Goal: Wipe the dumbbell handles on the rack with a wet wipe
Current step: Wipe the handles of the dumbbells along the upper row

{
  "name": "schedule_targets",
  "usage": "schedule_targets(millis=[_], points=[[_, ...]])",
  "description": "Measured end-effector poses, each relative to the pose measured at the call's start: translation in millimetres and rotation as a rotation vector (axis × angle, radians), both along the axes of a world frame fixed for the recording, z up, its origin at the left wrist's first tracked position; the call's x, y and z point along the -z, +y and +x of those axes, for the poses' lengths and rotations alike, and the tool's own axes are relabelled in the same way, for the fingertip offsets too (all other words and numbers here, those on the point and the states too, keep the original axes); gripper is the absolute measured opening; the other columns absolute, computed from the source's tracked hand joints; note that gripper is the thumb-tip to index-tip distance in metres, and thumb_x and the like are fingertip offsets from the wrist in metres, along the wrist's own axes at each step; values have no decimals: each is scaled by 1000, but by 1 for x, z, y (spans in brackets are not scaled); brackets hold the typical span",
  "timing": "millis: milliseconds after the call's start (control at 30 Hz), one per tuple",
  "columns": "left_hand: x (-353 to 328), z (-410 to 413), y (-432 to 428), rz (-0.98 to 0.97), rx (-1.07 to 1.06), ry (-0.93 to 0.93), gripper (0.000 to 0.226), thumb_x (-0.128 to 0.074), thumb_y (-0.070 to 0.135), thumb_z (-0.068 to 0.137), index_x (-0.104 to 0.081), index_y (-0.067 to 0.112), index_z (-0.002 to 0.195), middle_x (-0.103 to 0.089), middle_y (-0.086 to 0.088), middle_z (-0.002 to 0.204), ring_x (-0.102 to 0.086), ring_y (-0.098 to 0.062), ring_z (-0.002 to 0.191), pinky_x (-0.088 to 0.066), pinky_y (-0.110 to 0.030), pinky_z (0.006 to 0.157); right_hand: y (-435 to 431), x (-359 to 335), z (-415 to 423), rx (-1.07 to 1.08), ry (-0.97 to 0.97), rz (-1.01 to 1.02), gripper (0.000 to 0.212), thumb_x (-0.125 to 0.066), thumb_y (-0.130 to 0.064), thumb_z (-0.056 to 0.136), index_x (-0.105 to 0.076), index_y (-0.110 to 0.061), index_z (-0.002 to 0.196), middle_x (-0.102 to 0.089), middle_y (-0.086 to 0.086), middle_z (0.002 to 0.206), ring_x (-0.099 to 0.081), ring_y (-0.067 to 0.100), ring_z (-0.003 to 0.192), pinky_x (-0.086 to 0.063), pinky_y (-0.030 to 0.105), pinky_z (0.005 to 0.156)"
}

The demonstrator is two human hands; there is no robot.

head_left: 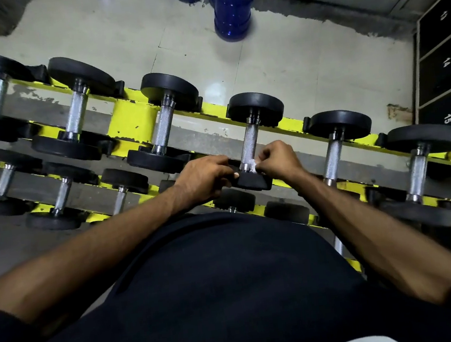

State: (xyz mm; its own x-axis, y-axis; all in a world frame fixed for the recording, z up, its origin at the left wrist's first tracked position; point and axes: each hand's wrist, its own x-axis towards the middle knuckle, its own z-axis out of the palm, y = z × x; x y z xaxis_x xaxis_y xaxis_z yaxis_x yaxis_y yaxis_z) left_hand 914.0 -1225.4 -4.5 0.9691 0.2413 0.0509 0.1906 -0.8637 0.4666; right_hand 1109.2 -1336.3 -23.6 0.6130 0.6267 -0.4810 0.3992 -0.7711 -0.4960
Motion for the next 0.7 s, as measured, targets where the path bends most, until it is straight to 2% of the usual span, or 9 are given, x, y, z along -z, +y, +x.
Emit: schedule_targets(millis=[67,167,233,300,367,467,567,633,700], points=[[-2,0,-1,2,-5,5,29,-83,12,74,-76,17,102,-66,-1,95,-65,-22,83,-46,-28,63,3,10,0,134,152,5,13,-67,0,73,-70,-11,67,-69,2,70,-66,21,71,-54,33,61],[-3,0,-2,2,-13,6,29,-83,13,74,-76,18,102,-67,-1,96,-65,-22,84,-49,-29,64,8,10,-6,174,374,-16,21,-56,9,84,-74,-2,87,-66,3,74,-60,17,68,-51,27,58],[-3,0,-2,-3,-16,14,28,-82,14,76,-76,19,103,-66,0,97,-65,-22,84,-53,-32,64,10,1,-5,167,469,-16,26,-49,6,91,-73,-2,97,-64,2,77,-56,11,63,-48,20,49],[-2,-1,-2,-2,-14,11,27,-82,14,76,-76,19,102,-66,0,97,-66,-21,84,-51,-29,64,6,-5,0,184,544,-1,24,-48,3,94,-71,-3,98,-61,1,75,-52,8,60,-43,16,43],[-2,0,-2,2,-11,-2,27,-84,13,75,-77,18,101,-67,0,97,-66,-21,84,-46,-25,65,-2,-7,4,235,572,27,16,-56,3,92,-71,-3,95,-62,1,76,-53,8,62,-41,13,41],[-1,-1,-2,2,-18,2,28,-85,14,73,-77,17,99,-67,1,96,-66,-20,81,-42,-24,63,-12,-8,3,270,501,68,12,-66,7,85,-73,1,93,-67,2,82,-59,10,71,-43,12,42],[-2,0,-3,-19,-64,29,22,-81,28,77,-77,21,97,-65,6,93,-65,-17,79,-46,-24,63,-15,-8,2,335,481,143,15,-71,7,82,-73,1,96,-69,5,91,-62,12,77,-47,13,48],[-9,5,-5,-66,-124,72,21,-74,39,83,-76,24,97,-61,11,90,-61,-11,77,-49,-26,63,-16,-10,1,397,510,223,15,-72,7,82,-72,-2,95,-69,10,97,-63,14,76,-52,20,54],[-15,15,-8,-98,-163,115,25,-70,46,86,-74,25,98,-60,13,90,-57,-6,78,-43,-23,63,-20,-14,1,450,524,309,19,-70,8,82,-69,-9,90,-69,12,98,-66,20,77,-57,31,62]])
